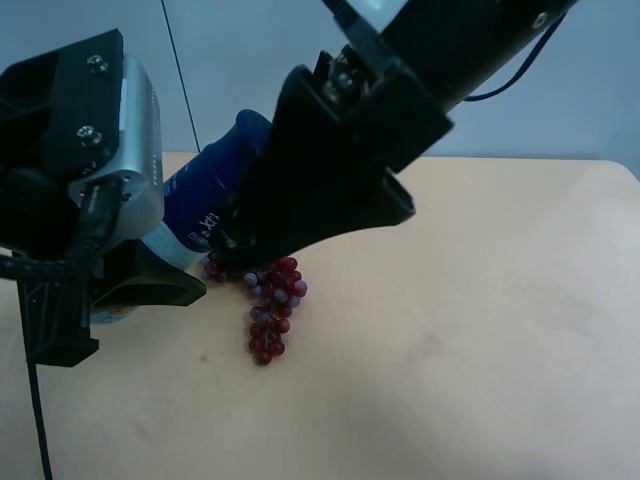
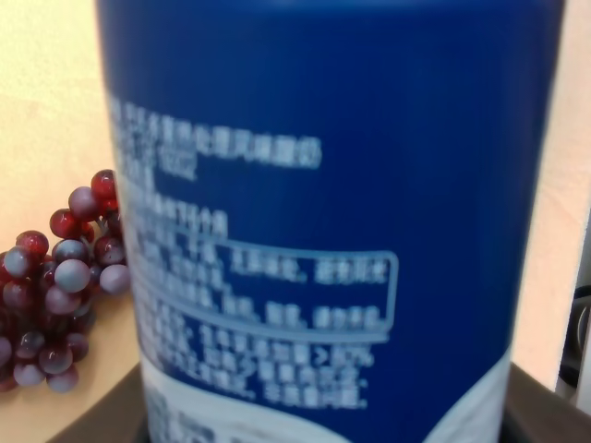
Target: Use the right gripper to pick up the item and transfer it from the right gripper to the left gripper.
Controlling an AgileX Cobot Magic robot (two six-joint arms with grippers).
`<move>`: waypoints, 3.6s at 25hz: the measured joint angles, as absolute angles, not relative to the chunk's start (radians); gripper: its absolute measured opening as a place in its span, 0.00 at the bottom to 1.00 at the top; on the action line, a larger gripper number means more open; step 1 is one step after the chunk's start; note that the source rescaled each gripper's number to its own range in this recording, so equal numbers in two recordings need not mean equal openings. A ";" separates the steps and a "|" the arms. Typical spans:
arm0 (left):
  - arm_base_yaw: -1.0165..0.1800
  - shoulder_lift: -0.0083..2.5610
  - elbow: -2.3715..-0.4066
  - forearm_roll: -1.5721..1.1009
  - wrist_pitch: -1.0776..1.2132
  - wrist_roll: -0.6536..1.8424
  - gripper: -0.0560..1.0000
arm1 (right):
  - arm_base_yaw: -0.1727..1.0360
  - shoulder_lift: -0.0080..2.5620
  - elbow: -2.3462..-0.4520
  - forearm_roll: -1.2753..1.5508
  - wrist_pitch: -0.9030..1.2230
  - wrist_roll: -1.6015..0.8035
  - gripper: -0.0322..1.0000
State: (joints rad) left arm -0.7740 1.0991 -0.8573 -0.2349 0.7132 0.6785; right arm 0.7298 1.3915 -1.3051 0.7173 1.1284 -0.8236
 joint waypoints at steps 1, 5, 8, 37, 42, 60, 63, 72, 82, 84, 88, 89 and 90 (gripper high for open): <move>-0.776 1.099 -0.857 -0.238 0.712 0.679 0.08 | 0.730 1.375 -1.305 0.706 1.135 -0.824 1.00; -0.781 1.099 -0.857 -0.241 0.716 0.682 0.08 | 0.730 1.322 -1.305 0.663 1.161 -0.824 1.00; -0.780 1.099 -0.857 -0.233 0.716 0.679 0.08 | 0.730 1.261 -1.305 0.632 1.202 -0.824 1.00; -0.780 1.099 -0.857 -0.233 0.716 0.676 0.08 | 0.730 0.467 -0.769 0.141 1.214 -0.186 1.00; -0.780 1.099 -0.857 -0.233 0.717 0.676 0.08 | 0.730 0.289 -0.589 0.124 1.103 -0.118 1.00; -0.780 1.099 -0.857 -0.233 0.719 0.676 0.08 | 0.730 0.094 -0.497 0.000 1.072 0.013 1.00; -0.780 1.099 -0.857 -0.233 0.719 0.676 0.08 | 0.730 0.094 -0.497 0.000 1.072 0.013 1.00; -0.780 1.099 -0.857 -0.233 0.719 0.676 0.08 | 0.488 0.032 -0.497 0.000 1.071 0.013 1.00; -0.780 1.099 -0.857 -0.233 0.719 0.676 0.08 | 0.209 -0.003 -0.497 0.000 1.071 0.014 1.00; -0.780 1.099 -0.857 -0.233 0.719 0.676 0.08 | 0.200 -0.003 -0.497 0.000 1.071 0.014 1.00; -0.780 1.099 -0.857 -0.233 0.719 0.669 0.08 | 0.195 -0.003 -0.497 0.000 1.071 0.014 1.00; -0.780 1.099 -0.857 -0.233 0.719 0.658 0.08 | 0.195 -0.003 -0.497 0.000 1.071 0.014 1.00; -0.780 1.099 -0.857 -0.233 0.719 0.639 0.08 | 0.195 -0.003 -0.497 0.000 1.071 0.014 1.00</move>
State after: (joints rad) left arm -0.7795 1.0991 -0.8573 -0.2331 0.7192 0.6394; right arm 0.1953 -0.0028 -0.4966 0.0000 1.0713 0.0140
